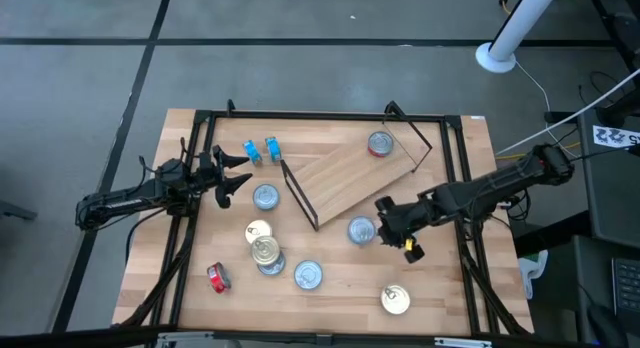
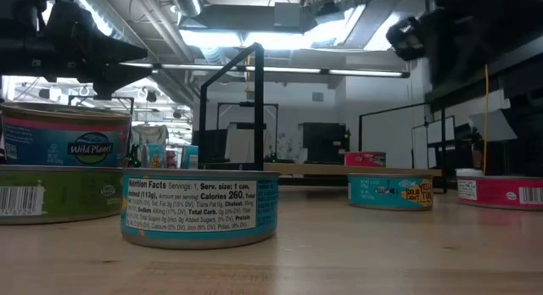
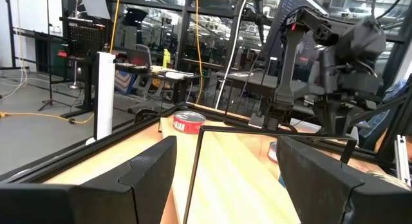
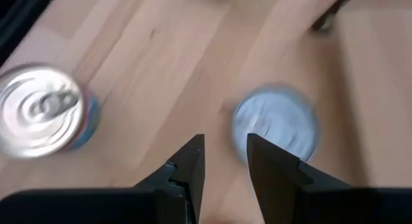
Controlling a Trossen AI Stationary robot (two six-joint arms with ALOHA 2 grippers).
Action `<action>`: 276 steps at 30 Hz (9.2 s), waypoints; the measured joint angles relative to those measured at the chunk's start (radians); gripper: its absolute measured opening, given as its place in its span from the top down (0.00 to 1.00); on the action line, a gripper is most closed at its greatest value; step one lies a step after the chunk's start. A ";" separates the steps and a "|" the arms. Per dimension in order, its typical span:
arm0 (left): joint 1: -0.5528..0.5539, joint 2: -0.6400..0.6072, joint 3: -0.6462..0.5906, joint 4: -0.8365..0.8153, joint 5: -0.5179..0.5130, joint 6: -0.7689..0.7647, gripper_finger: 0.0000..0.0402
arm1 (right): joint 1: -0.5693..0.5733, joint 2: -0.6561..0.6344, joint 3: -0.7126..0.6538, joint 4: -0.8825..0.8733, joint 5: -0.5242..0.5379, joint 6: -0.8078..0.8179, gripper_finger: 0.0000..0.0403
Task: Stack canned seafood by type on shelf
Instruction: Stack the right red tuna can on top of the red tuna can on the shelf, then put the light blue tuna can on the shelf
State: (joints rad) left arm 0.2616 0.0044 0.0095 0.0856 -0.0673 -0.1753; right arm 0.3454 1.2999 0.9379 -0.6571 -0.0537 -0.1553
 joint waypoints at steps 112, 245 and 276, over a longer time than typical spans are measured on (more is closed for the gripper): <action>0.000 0.001 0.000 0.001 0.000 0.000 0.35 | 0.020 0.120 -0.214 -0.154 0.303 0.797 1.00; 0.000 0.001 0.000 0.001 0.000 0.000 0.35 | -0.755 0.225 0.186 -0.155 0.354 -0.330 1.00; 0.000 0.001 0.000 0.000 0.000 0.000 0.35 | -0.751 0.229 0.187 -0.162 0.409 -0.332 0.67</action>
State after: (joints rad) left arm 0.2615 0.0051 0.0094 0.0860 -0.0669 -0.1753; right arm -0.4057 1.5288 1.1244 -0.8196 0.3551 -0.4873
